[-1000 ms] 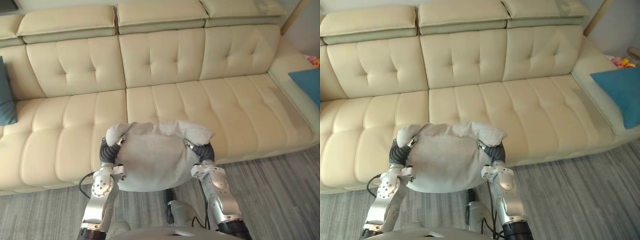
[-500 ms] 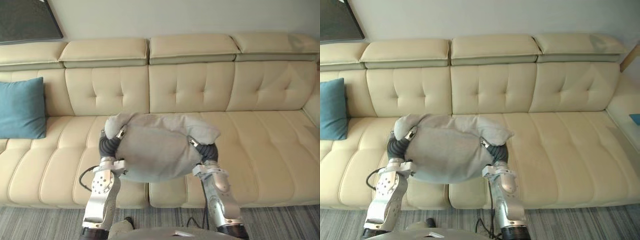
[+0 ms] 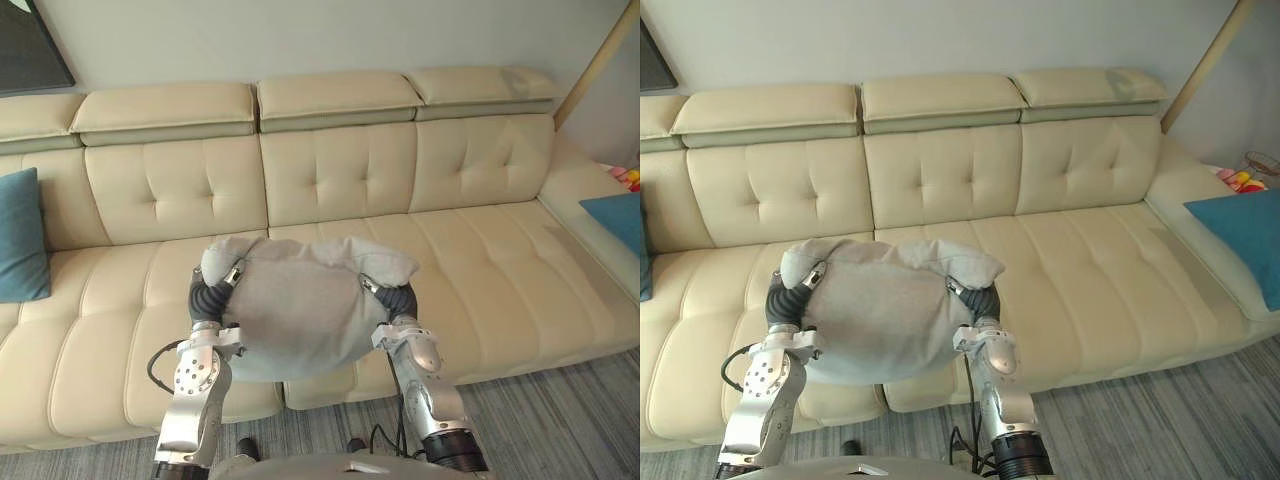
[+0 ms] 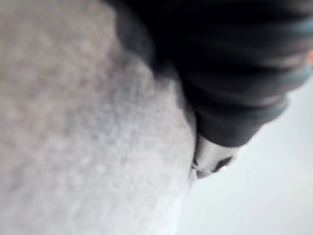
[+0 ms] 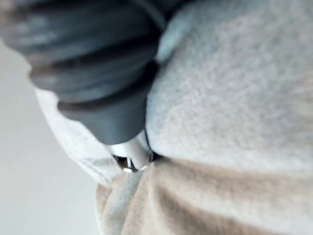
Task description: Pick up cushions and gather them together orderly.
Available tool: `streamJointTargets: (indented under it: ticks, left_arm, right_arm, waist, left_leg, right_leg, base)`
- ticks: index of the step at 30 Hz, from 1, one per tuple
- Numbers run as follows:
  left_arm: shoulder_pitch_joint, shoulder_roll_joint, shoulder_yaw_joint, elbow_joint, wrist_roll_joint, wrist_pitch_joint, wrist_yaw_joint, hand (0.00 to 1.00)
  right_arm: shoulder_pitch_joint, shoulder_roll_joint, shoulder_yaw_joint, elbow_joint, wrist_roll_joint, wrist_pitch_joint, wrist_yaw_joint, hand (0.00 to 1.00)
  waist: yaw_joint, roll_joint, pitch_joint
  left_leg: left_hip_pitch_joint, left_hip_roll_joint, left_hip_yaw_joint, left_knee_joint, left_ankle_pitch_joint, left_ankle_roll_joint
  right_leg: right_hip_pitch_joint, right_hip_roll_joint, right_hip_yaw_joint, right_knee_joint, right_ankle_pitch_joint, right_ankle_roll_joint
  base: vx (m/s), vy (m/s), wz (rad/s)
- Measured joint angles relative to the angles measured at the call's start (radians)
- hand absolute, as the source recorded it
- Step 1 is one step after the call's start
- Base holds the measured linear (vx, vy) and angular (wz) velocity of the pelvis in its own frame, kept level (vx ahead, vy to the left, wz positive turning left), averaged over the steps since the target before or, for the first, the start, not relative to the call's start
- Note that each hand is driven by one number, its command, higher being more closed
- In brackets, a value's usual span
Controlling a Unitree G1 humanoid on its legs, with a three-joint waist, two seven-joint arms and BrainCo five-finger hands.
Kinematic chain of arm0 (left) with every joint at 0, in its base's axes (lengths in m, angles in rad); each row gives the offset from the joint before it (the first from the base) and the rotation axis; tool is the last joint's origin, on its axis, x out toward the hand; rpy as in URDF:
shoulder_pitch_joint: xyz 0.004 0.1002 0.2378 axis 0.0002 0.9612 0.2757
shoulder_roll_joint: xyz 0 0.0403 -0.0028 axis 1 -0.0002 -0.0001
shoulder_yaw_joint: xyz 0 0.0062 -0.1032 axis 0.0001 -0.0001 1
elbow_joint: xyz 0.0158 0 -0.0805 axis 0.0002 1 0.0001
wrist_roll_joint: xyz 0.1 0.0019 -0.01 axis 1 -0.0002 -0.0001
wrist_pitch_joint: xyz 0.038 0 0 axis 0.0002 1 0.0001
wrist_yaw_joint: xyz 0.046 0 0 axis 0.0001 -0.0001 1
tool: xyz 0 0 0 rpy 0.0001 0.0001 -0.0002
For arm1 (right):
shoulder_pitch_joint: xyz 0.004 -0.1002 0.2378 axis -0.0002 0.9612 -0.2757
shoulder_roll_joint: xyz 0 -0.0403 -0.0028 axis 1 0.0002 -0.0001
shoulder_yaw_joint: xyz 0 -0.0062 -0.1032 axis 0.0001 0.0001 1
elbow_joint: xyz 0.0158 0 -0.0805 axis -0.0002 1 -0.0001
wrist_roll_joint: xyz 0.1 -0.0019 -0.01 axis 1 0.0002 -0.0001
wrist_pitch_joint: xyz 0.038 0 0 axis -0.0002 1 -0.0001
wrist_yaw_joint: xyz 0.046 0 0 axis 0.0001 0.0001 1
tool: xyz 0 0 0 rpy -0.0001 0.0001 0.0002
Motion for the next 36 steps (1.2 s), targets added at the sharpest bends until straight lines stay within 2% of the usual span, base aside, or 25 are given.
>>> streamJointTargets:
  ticks: [4,6,8,10,14,17,21,24,26,28,32,34,36]
  left_arm:
    - [-0.133,0.035,0.042,0.047,-0.001,-0.003,0.061,1.00]
    - [-0.235,0.064,0.079,0.076,-0.001,-0.008,0.122,1.00]
    - [-0.311,0.074,0.097,0.111,-0.001,-0.017,0.162,1.00]
    - [-0.410,0.091,0.097,0.147,-0.001,-0.028,0.218,1.00]
    - [-0.665,0.124,0.109,0.215,0.000,-0.038,0.296,1.00]
    - [-0.845,0.162,0.114,0.304,0.000,-0.039,0.326,1.00]
    - [-1.022,0.172,0.127,0.391,0.000,-0.039,0.349,1.00]
    - [-1.115,0.171,0.132,0.440,0.000,-0.039,0.351,1.00]
    - [-1.198,0.171,0.132,0.481,0.000,-0.039,0.352,1.00]
    - [-1.237,0.172,0.131,0.497,0.000,-0.039,0.352,1.00]
    - [-1.285,0.173,0.143,0.537,-0.001,-0.039,0.353,1.00]
    - [-1.289,0.173,0.182,0.542,-0.001,-0.038,0.352,1.00]
    - [-1.304,0.173,0.204,0.542,-0.001,-0.039,0.351,1.00]
  right_arm:
    - [-0.163,0.000,0.057,0.021,0.000,-0.001,-0.059,1.00]
    - [-0.290,0.000,0.105,0.022,-0.006,-0.003,-0.108,1.00]
    - [-0.363,0.000,0.109,0.022,-0.040,-0.005,-0.144,1.00]
    - [-0.449,0.001,0.109,0.022,-0.078,-0.009,-0.202,1.00]
    - [-0.635,0.002,0.061,0.022,-0.118,-0.025,-0.302,1.00]
    - [-0.756,0.010,0.009,0.021,-0.121,-0.036,-0.356,1.00]
    - [-0.852,0.041,-0.054,0.021,-0.129,-0.068,-0.421,1.00]
    - [-0.888,0.053,-0.077,0.021,-0.138,-0.072,-0.459,1.00]
    - [-0.934,0.052,-0.119,0.021,-0.138,-0.076,-0.475,1.00]
    - [-0.961,0.048,-0.134,0.021,-0.136,-0.080,-0.484,1.00]
    - [-1.014,0.047,-0.168,0.022,-0.120,-0.085,-0.485,1.00]
    - [-1.081,0.046,-0.166,0.060,-0.103,-0.088,-0.482,1.00]
    - [-1.122,0.046,-0.166,0.064,-0.096,-0.089,-0.482,1.00]
  waist:
    - [0.018,0.009,0.019]
    - [0.030,0.015,0.029]
    - [0.043,0.026,0.054]
    - [0.059,0.043,0.064]
    - [0.061,0.072,0.086]
    - [0.064,0.087,0.106]
    - [0.070,0.109,0.131]
    - [0.070,0.120,0.139]
    - [0.069,0.145,0.165]
    - [0.072,0.153,0.169]
    - [0.076,0.156,0.215]
    - [0.076,0.158,0.218]
    - [0.079,0.157,0.240]
  left_leg:
    - [-0.106,0.016,0.022,0.008,0.029,0.003]
    - [-0.195,0.032,0.031,0.022,0.045,0.004]
    - [-0.217,0.039,0.026,0.020,0.060,0.000]
    - [-0.256,0.045,0.013,0.020,0.073,0.000]
    - [-0.347,0.047,-0.024,-0.017,0.126,-0.003]
    - [-0.415,0.046,-0.039,-0.021,0.148,-0.004]
    - [-0.497,0.045,-0.040,-0.021,0.178,-0.003]
    - [-0.551,0.046,-0.048,-0.022,0.195,-0.008]
    - [-0.605,0.047,-0.072,-0.022,0.217,-0.028]
    - [-0.646,0.049,-0.072,-0.023,0.200,-0.048]
    - [-0.703,0.051,-0.054,-0.023,0.196,-0.052]
    - [-0.743,0.043,-0.042,-0.022,0.223,-0.037]
    - [-0.751,0.045,-0.043,-0.022,0.240,-0.059]
  right_leg:
    - [-0.112,0.017,0.025,-0.001,0.047,0.002]
    - [-0.197,0.028,0.029,0.001,0.076,0.003]
    - [-0.217,0.033,0.022,0.003,0.087,0.009]
    - [-0.257,0.040,0.012,0.020,0.093,0.018]
    - [-0.357,0.044,-0.030,0.059,0.092,0.019]
    - [-0.436,0.044,-0.035,0.092,0.089,0.021]
    - [-0.534,0.043,-0.034,0.127,0.087,0.023]
    - [-0.597,0.040,-0.038,0.153,0.082,0.025]
    - [-0.655,0.035,-0.055,0.185,0.072,0.021]
    - [-0.711,0.036,-0.058,0.218,0.063,0.019]
    - [-0.790,0.030,-0.056,0.256,0.062,0.021]
    - [-0.848,0.023,-0.053,0.288,0.050,0.017]
    - [-0.856,0.023,-0.054,0.299,0.041,0.013]
  base:
    - [-0.10,-0.036,-0.19]
    - [-0.09,-0.044,-0.07]
    - [-0.04,-0.033,0.06]
    - [-0.02,-0.036,0.15]
    - [-0.03,-0.033,0.26]
    - [-0.05,-0.031,0.14]
    - [-0.02,-0.015,0.02]
    - [-0.01,-0.033,0.08]
    - [-0.02,-0.036,0.19]
    - [-0.03,-0.026,0.09]
    - [0.00,-0.009,-0.01]
    - [0.04,-0.013,0.01]
    - [0.05,-0.039,0.12]
